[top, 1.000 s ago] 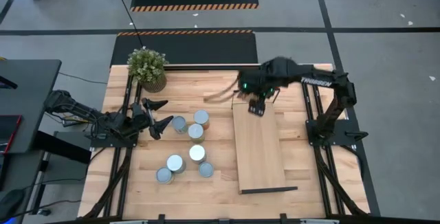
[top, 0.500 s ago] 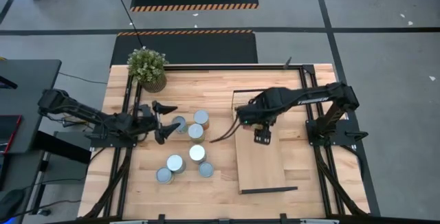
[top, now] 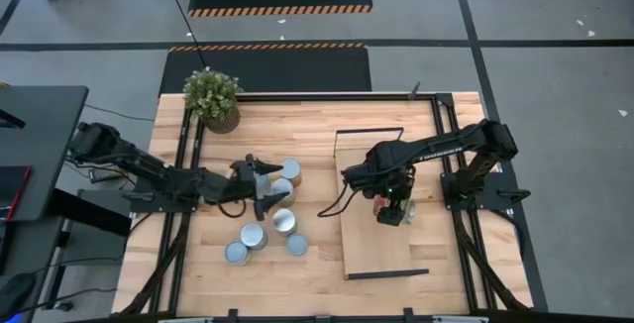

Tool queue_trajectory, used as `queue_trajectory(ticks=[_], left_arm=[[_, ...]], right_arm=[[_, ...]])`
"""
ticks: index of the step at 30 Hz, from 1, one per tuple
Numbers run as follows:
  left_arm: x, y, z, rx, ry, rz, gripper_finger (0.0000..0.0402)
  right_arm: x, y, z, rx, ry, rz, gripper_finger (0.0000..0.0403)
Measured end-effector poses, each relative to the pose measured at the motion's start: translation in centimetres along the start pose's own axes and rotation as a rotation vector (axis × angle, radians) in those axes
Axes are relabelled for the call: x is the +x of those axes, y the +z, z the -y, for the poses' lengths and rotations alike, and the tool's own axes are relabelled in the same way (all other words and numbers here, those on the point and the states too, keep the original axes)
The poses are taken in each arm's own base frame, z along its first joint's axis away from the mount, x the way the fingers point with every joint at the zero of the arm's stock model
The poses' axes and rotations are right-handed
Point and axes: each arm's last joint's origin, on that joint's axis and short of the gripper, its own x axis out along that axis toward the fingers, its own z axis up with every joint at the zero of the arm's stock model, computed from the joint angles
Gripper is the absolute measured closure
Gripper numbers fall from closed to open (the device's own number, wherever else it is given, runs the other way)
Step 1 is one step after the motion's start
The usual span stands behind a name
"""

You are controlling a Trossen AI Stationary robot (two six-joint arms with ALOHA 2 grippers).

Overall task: Pick and place cans onto a shelf
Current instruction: Put the canned corn on the shelf

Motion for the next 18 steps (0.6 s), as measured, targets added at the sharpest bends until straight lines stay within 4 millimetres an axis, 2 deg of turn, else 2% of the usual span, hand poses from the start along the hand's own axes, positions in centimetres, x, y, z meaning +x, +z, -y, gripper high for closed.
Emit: queue_trajectory(ticks=[5, 14, 18], left_arm=[[0.5, 0.3, 1.1, 0.009, -0.037, -0.019, 0.0008], [0.4, 0.1, 1.4, 0.022, -0.048, -0.044, 0.0008], [0.4, 0.1, 1.4, 0.029, -0.047, -0.041, 0.0008]], right_arm=[[1.8, 0.4, 1.6, 0.102, 0.102, -0.138, 0.0086], [3.0, 1.0, 4.2, 0.237, 0.317, -0.288, 0.0086], [3.5, 1.0, 5.0, 0.261, 0.339, -0.315, 0.0086]])
